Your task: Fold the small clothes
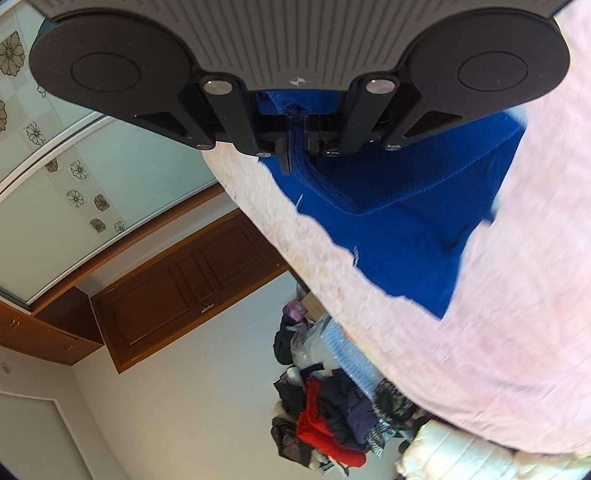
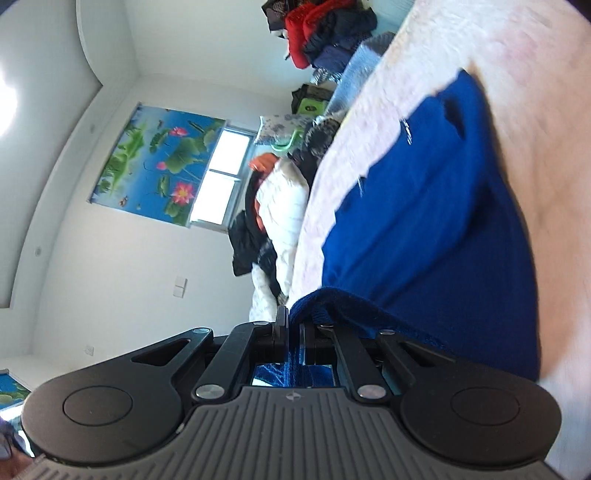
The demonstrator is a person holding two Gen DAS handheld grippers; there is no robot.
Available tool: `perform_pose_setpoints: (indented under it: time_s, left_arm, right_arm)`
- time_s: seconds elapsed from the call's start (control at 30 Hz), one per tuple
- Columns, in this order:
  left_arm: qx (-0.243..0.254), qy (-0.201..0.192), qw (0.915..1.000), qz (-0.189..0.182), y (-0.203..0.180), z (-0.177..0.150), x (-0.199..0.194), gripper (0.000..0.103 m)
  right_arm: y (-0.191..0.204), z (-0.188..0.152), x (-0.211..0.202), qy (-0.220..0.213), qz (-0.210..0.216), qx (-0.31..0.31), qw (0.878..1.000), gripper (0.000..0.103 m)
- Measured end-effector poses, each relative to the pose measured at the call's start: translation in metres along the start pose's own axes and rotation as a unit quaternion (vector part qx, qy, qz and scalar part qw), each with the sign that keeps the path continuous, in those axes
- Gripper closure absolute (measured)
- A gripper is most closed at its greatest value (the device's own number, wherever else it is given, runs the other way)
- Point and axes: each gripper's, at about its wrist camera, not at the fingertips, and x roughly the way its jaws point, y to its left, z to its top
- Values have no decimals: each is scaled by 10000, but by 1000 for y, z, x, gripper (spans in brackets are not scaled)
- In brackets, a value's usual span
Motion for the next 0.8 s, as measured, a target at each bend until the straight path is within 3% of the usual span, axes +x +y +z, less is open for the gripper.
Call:
perform_pose_setpoints:
  time_s: [0.27, 0.47, 0.5, 0.6, 0.67, 0.8]
  left_arm:
    - [190, 39, 9997, 152, -1, 64, 93, 98]
    - [114, 0, 9985, 531, 19, 102, 163, 98]
    - [95, -19, 9976, 685, 27, 107, 176, 98]
    - [-307, 5, 9923, 1203, 59, 116, 204, 98]
    - [-309, 154, 9890, 1440, 72, 117, 217, 98]
    - [-413, 240, 9873, 1516, 81, 120, 224, 92]
  right_arm:
    - [-31, 101, 52, -287, -82, 222, 9993, 94]
    - [-76, 154, 91, -464, -449, 632, 9959, 94]
    - [-88, 161, 96, -524, -520, 836, 9938, 90]
    - [-126, 169, 110, -600, -842, 1274, 9864, 86]
    - [-135, 163, 119, -552, -1203, 1245, 9834, 85]
    - [-136, 160, 116, -644, -1097, 1222, 9843, 77]
